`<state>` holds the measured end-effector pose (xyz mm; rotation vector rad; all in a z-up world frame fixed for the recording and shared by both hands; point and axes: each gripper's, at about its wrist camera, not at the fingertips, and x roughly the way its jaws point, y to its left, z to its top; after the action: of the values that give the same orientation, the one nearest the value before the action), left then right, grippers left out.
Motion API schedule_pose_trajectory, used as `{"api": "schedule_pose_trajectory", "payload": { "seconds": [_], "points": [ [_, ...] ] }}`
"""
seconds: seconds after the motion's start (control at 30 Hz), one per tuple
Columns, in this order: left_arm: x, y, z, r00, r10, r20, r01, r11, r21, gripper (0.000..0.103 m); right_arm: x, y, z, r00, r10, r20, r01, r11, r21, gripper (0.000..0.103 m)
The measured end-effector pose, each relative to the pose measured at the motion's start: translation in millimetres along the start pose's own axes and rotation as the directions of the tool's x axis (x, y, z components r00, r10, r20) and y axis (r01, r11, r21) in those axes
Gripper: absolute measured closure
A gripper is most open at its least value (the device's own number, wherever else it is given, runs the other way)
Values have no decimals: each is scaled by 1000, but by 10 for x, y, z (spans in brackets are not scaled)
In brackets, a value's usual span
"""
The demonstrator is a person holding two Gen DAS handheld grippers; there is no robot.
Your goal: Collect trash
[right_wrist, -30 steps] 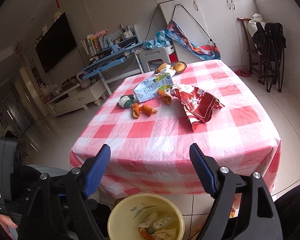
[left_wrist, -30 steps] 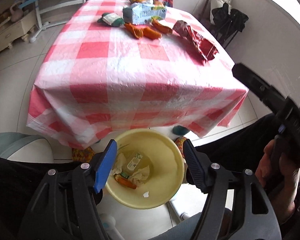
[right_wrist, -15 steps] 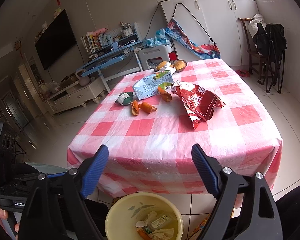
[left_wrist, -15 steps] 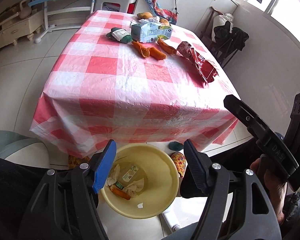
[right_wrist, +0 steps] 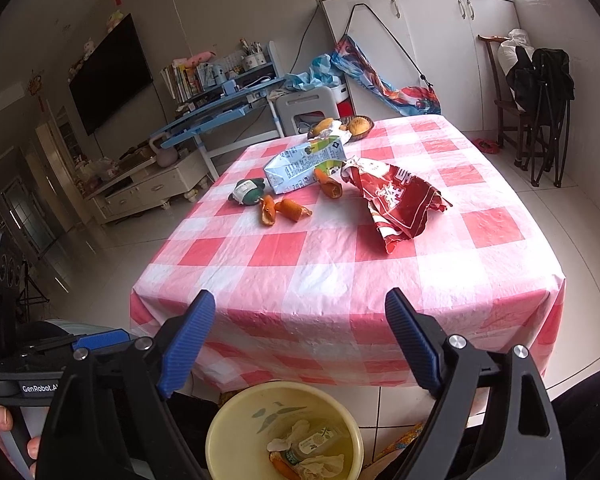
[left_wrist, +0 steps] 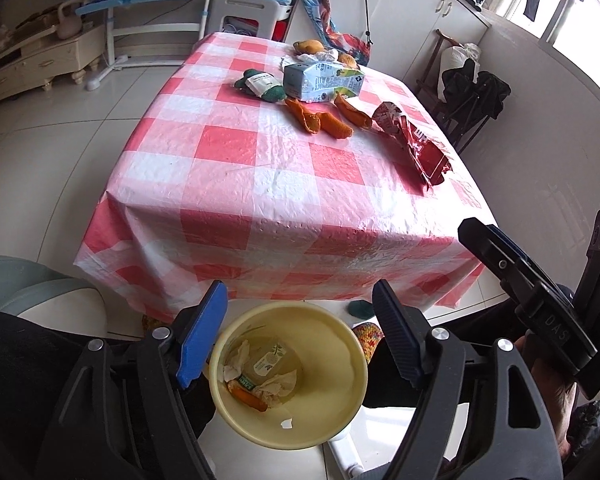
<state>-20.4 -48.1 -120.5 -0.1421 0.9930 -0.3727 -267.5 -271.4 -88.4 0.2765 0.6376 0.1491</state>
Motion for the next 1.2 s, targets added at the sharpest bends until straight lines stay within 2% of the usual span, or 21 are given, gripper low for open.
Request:
{"api": "schedule_pose_trajectory", "payload": {
  "seconds": [0.33,0.77,1.1,1.2],
  "points": [
    [-53,-17,1,998,38,41,-39,999,17,31,14,105,-16,1000,8,-7,-8,1000,-29,19],
    [-101,106,40,995,56,78,-53,997,-50,30,96,287,-40,999,29,-37,-32,996,-87,19],
    [-152,101,39,989,93,115,-87,995,-55,26,157,363,-24,998,37,-59,-43,993,-105,19],
    [-157,152,53,990,85,115,-76,994,-82,25,203,388,-37,997,37,-74,-45,993,-107,19]
  ]
}}
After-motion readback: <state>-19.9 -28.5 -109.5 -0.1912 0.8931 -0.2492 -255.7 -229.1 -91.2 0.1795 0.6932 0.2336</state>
